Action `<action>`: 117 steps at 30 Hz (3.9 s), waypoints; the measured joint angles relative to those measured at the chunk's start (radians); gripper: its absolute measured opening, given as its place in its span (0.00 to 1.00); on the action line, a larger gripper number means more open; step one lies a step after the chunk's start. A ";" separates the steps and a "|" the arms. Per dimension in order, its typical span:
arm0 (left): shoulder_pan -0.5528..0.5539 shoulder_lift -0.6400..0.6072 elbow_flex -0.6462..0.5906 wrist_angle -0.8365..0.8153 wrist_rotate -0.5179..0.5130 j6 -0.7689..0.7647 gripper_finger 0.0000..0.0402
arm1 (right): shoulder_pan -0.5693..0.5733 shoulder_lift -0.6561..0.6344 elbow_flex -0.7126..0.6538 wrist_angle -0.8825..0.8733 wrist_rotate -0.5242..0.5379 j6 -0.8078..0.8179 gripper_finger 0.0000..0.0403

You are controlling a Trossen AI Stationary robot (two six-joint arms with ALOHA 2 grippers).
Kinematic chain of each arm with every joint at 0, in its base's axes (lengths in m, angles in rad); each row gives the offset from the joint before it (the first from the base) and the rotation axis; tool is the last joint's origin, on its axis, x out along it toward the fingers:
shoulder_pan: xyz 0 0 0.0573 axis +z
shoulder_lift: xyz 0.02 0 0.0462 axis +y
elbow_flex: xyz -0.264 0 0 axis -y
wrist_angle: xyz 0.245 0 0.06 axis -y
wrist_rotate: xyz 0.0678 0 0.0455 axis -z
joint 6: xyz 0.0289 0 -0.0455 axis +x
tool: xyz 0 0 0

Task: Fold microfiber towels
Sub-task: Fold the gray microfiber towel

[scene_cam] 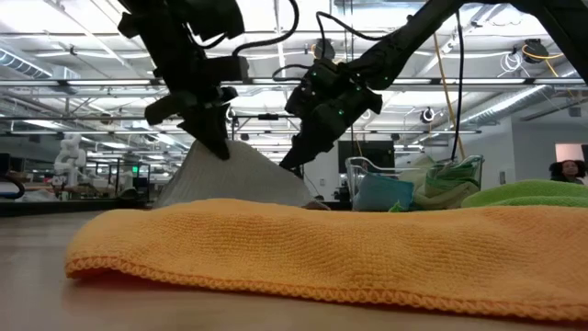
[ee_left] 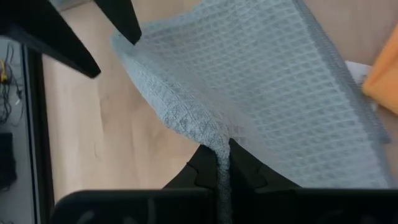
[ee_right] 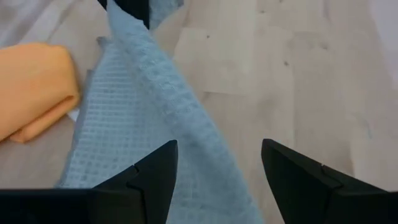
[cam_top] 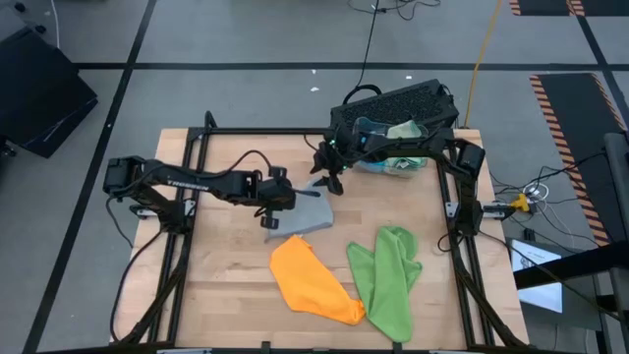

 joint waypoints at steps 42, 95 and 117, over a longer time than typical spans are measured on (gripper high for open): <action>-0.082 0.000 -0.003 -0.181 -0.124 -0.217 0.04 | 0.318 -0.123 0.000 -0.220 0.402 0.252 0.01; 0.018 -0.073 -0.117 -0.070 -0.121 -0.111 0.05 | 0.331 -0.117 -0.027 -0.203 0.852 0.249 0.01; -0.254 -0.053 -0.195 0.000 -0.059 -0.481 0.06 | 0.431 -0.117 -0.248 0.121 0.599 0.576 0.02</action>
